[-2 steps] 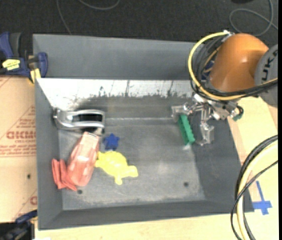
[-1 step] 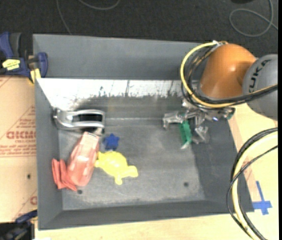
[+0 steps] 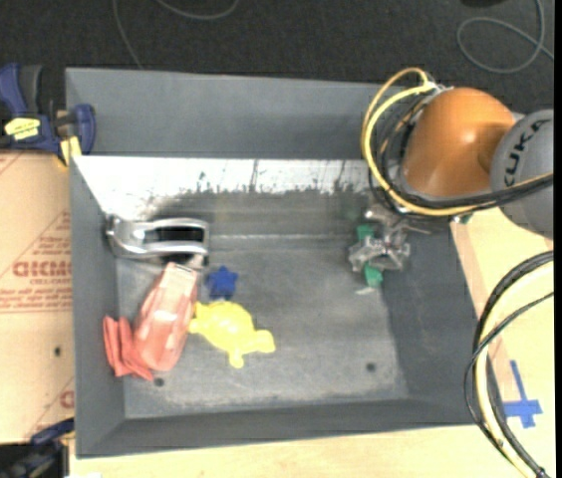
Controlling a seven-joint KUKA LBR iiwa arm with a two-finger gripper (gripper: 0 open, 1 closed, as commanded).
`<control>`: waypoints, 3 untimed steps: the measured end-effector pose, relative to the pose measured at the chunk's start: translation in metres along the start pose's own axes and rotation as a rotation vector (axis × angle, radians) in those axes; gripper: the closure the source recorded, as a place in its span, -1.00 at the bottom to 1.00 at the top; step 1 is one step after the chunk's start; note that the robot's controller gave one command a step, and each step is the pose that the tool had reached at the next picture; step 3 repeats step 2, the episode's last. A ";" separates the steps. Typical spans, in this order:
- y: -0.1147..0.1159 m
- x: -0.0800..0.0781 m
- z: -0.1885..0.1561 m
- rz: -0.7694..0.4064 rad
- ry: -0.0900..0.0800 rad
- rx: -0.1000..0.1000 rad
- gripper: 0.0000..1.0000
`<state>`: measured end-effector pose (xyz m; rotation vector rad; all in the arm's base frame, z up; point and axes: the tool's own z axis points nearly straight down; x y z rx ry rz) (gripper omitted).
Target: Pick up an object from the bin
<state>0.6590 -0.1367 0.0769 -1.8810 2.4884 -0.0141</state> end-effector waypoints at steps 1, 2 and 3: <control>0.000 0.000 0.000 0.003 -0.001 0.000 1.00; -0.004 -0.001 -0.051 0.007 -0.003 0.008 1.00; -0.004 -0.001 -0.051 0.007 -0.003 0.008 1.00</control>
Offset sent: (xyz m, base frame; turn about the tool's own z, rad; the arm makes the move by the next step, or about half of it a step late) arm 0.0000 0.0000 0.0478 0.0000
